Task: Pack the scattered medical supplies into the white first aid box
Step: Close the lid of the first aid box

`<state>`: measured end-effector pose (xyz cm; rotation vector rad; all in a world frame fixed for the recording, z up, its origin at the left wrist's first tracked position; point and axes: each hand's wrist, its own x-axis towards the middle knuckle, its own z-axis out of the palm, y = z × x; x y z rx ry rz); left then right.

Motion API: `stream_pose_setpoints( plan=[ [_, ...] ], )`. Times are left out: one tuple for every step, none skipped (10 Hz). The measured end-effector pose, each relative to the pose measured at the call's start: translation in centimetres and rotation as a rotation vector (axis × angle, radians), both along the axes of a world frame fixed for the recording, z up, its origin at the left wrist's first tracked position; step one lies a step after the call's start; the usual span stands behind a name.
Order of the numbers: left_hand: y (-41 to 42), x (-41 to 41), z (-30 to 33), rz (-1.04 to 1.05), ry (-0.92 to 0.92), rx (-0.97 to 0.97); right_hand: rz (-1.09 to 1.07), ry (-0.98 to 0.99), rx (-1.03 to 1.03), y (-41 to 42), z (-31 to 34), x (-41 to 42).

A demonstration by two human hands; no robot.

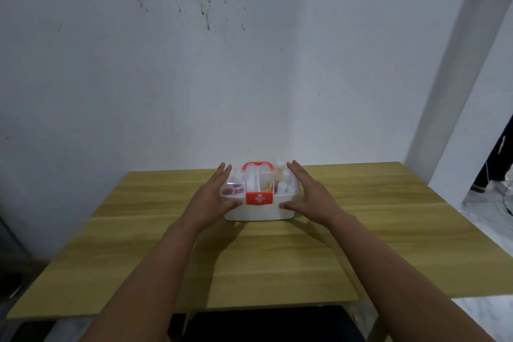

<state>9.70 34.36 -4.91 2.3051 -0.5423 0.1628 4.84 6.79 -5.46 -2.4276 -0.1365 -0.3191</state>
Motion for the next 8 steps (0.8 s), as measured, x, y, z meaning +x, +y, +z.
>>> stream_pose_setpoints(
  plan=[
    [-0.8,2.1,-0.1,0.013,-0.008,0.011,-0.021,-0.010,0.015,-0.4,0.2,1.8],
    [-1.9,3.9,-0.5,0.015,-0.031,0.016,-0.036,-0.011,0.038,-0.9,0.2,3.9],
    [-2.7,6.0,-1.1,0.002,-0.053,0.029,-0.040,-0.008,0.049,-1.6,0.0,6.0],
    [-3.6,8.0,-0.9,0.002,-0.069,0.036,-0.044,-0.012,0.046,-2.5,-0.3,8.4],
    [-4.5,9.9,-0.7,0.014,-0.073,0.039,-0.058,-0.008,0.032,-3.3,-0.4,10.8],
    [-4.9,10.8,-0.8,0.001,-0.100,0.054,-0.057,-0.007,0.024,-3.3,-0.1,11.7],
    [-4.5,10.8,-0.5,-0.002,-0.071,0.089,-0.056,0.035,0.011,-3.4,-0.5,11.6],
    [-4.6,8.8,0.2,0.005,-0.111,0.030,-0.039,-0.024,0.136,-2.3,0.5,9.4]
  ],
)
